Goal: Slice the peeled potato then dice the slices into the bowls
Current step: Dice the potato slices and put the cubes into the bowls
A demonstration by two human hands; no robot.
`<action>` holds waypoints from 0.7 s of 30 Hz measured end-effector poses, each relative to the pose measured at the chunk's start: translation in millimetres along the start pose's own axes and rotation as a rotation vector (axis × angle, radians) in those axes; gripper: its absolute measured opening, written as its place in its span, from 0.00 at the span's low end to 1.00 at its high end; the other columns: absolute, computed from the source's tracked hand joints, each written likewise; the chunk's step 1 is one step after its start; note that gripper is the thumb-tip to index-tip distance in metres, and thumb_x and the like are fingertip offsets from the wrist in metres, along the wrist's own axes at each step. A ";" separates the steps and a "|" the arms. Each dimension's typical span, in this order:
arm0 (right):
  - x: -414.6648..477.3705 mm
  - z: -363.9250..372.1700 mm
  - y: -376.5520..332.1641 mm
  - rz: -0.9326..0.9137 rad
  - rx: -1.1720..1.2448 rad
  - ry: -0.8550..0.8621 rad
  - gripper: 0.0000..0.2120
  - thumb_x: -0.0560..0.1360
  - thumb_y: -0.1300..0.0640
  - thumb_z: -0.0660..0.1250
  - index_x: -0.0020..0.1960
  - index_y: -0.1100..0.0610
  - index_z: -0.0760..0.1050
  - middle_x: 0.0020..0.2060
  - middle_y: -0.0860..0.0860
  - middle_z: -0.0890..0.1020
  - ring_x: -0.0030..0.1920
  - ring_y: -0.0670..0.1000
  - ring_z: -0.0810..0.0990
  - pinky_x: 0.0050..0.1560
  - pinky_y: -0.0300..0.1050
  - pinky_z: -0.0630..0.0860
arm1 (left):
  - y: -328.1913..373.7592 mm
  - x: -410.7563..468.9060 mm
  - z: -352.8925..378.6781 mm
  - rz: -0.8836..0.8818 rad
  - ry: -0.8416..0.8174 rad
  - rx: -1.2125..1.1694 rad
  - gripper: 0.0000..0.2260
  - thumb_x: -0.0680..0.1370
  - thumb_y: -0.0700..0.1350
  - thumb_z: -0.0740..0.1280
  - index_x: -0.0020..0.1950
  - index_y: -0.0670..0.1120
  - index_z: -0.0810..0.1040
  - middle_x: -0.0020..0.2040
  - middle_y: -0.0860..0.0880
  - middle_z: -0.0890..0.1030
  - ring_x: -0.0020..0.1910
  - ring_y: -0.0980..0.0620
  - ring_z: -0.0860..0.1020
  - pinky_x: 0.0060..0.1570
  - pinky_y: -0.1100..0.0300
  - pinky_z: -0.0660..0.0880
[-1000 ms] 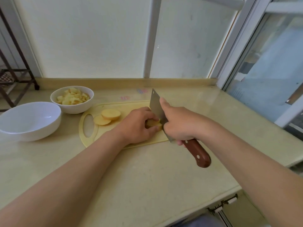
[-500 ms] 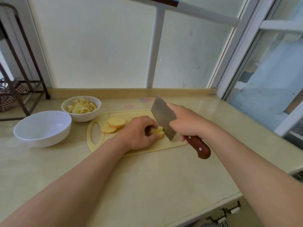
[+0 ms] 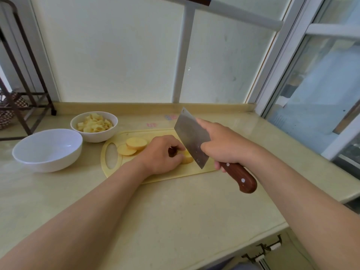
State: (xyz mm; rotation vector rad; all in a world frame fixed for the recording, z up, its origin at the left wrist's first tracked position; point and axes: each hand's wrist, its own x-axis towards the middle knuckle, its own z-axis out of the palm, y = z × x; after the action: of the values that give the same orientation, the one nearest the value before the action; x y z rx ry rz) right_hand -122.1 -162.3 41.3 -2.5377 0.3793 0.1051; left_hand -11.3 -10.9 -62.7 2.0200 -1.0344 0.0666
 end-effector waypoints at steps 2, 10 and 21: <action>0.7 0.2 -1.0 0.006 0.002 -0.004 0.44 0.75 0.65 0.57 0.82 0.34 0.47 0.48 0.53 0.78 0.27 0.51 0.84 0.28 0.46 0.80 | -0.2 -0.2 -0.5 -0.002 0.004 -0.004 0.06 0.72 0.44 0.72 0.49 0.49 0.84 0.47 0.53 0.81 0.46 0.53 0.79 0.52 0.55 0.78; -13.0 -3.1 -1.1 0.044 -0.052 -0.071 0.44 0.75 0.64 0.57 0.81 0.32 0.45 0.34 0.59 0.85 0.25 0.55 0.81 0.28 0.45 0.78 | -0.6 -0.1 0.0 0.002 0.011 -0.016 0.04 0.72 0.42 0.72 0.46 0.49 0.84 0.45 0.54 0.81 0.45 0.54 0.79 0.50 0.54 0.78; -20.2 11.9 -10.0 0.033 -0.163 -0.135 0.42 0.80 0.63 0.56 0.83 0.38 0.38 0.46 0.54 0.78 0.26 0.49 0.83 0.26 0.44 0.79 | -7.4 1.7 3.9 0.028 0.041 -0.038 0.04 0.72 0.43 0.74 0.46 0.48 0.85 0.44 0.54 0.82 0.44 0.56 0.80 0.50 0.55 0.79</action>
State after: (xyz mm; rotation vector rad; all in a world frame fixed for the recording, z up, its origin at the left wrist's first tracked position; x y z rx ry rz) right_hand -138.5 -142.9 39.7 -2.6665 0.3725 0.3310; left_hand -6.3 -12.5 -69.4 1.9619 -1.0312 0.1017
